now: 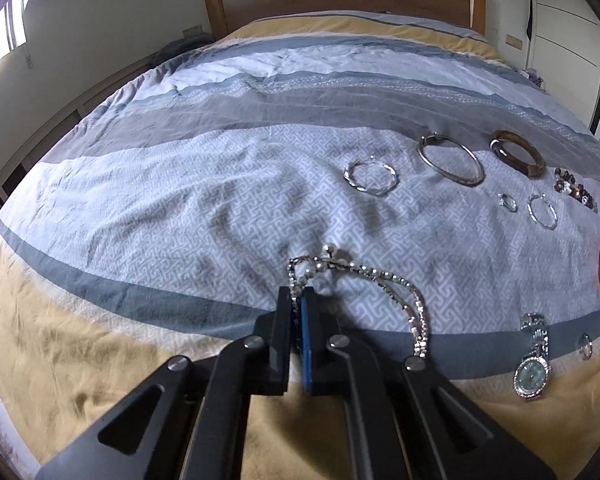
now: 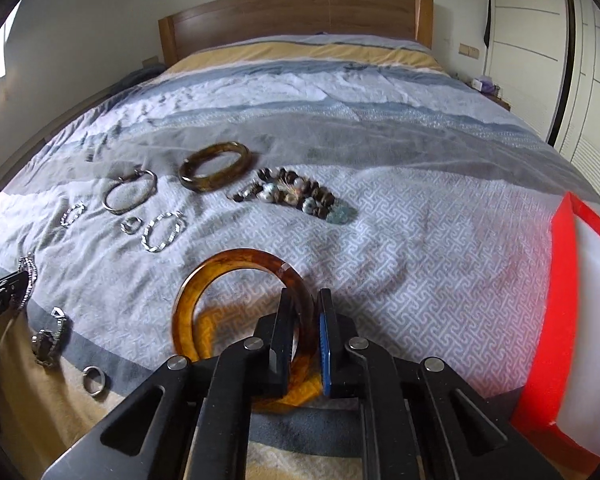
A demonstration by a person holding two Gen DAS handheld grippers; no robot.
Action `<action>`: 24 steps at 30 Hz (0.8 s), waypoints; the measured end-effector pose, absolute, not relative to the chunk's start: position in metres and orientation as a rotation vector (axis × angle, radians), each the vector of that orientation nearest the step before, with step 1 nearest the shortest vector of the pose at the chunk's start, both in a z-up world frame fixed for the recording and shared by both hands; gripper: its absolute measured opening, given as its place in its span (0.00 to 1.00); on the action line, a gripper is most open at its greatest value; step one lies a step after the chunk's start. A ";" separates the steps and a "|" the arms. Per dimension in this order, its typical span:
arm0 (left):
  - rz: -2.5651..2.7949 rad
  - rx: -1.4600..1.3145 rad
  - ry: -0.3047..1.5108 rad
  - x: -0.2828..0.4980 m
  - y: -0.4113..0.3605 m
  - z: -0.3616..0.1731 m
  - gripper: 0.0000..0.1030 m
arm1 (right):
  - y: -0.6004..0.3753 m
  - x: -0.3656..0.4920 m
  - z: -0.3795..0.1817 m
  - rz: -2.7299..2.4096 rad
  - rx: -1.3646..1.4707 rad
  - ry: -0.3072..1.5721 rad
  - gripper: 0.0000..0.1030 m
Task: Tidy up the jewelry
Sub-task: 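Grasp the amber bangle with the right tool while the left tool grasps the silver chain necklace, then carry both items to the red box and open both tools to release them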
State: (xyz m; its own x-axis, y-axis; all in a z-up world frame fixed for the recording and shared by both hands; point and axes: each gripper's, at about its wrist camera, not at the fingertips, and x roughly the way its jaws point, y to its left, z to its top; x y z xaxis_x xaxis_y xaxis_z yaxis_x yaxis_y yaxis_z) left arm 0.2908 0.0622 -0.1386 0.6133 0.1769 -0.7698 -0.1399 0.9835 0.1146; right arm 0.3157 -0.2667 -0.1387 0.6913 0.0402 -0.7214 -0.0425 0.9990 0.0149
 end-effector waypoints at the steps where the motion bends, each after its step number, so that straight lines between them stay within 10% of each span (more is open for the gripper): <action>1: 0.189 0.041 0.887 0.289 0.062 -0.135 0.03 | -0.266 0.314 -0.134 0.051 -0.006 0.796 0.10; 24: -0.392 0.063 0.791 0.266 -0.233 -0.034 0.03 | -0.469 0.227 -0.038 -0.198 -0.016 0.726 0.10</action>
